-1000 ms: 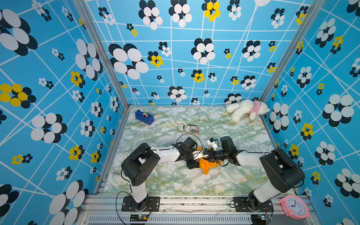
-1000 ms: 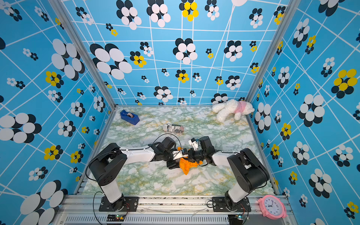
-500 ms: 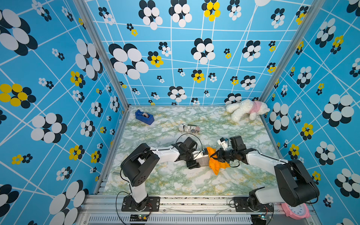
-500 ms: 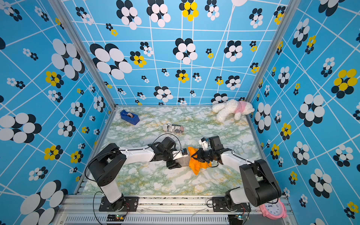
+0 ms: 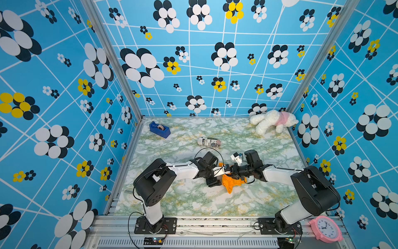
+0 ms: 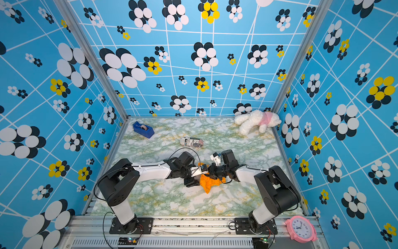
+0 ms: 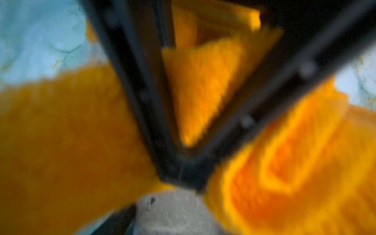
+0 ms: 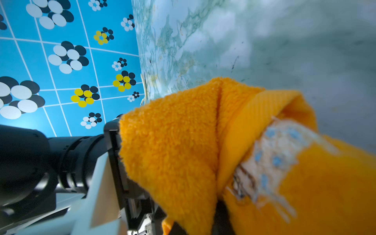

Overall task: Wipe the eyeglass case
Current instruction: Wipe the dirt from the eyeglass case.

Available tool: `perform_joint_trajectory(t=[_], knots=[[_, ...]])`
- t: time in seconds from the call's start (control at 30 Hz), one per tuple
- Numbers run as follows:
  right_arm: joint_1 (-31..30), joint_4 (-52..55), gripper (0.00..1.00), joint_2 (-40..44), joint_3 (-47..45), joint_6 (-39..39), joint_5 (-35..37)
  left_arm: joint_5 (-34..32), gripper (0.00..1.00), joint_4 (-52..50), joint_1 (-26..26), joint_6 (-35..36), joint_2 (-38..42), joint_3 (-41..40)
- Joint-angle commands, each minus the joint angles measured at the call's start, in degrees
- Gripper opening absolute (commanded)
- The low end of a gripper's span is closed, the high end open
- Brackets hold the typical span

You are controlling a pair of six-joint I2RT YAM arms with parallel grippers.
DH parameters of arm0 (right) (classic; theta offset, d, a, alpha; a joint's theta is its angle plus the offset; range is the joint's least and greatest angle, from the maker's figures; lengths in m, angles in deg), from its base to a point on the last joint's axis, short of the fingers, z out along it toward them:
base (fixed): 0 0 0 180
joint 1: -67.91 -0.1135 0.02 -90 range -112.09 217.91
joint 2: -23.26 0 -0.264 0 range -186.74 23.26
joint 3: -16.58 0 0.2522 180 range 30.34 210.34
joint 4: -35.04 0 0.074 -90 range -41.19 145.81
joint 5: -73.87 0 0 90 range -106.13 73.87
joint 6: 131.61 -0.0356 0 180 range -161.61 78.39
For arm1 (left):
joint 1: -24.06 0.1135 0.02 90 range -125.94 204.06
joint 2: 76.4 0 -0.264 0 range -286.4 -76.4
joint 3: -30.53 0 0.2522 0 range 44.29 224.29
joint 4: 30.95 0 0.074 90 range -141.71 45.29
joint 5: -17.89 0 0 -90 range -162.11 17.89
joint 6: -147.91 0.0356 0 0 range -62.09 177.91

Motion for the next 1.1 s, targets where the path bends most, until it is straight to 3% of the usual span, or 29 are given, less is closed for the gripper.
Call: perform_joint_trajectory(t=[0.0, 0.13, 0.23, 0.33, 0.47, 0.6, 0.73, 0.87, 0.97, 1.07], knots=[[5.52, 21.70, 0.00, 2.41, 0.72, 11.70, 7.39, 1.04, 0.40, 4.13, 0.03, 0.95, 2.73, 1.11], [5.91, 26.22, 0.00, 3.65, 1.95, 14.03, 8.92, 1.11, 0.40, 4.18, -0.01, 0.65, 2.37, 1.45], [5.05, 18.76, 0.00, 3.90, -0.50, 8.72, 7.56, 1.11, 0.40, 4.44, -0.13, 0.19, 2.27, 1.57], [0.40, 13.47, 0.00, 2.44, -0.32, 4.03, 7.85, 1.20, 0.40, 4.36, -0.18, 0.25, 2.24, 1.59], [-5.90, 0.10, 0.00, -2.46, -0.61, -5.53, 5.63, 1.11, 0.40, 4.57, -0.15, 0.21, 2.02, 1.89], [-7.53, -9.57, 0.00, -7.37, -1.59, -11.12, 4.18, 1.00, 0.40, 5.06, -0.40, -0.10, 2.12, 1.81], [-4.33, 0.45, 0.00, -6.12, -1.95, -3.41, 7.26, 0.93, 0.40, 4.80, -0.49, 0.08, 2.54, 1.60], [3.44, 10.05, 0.00, -1.11, -3.34, 3.98, 7.30, 1.11, 0.39, 4.83, -0.49, 0.21, 2.65, 1.41], [4.97, 18.37, 0.00, 1.48, -1.45, 9.48, 9.81, 1.22, 0.40, 5.31, -0.47, 0.21, 2.45, 1.32], [4.96, 17.54, 0.00, 0.99, -1.50, 8.86, 9.09, 1.44, 0.39, 5.86, -0.45, -0.16, 2.29, 1.35]])
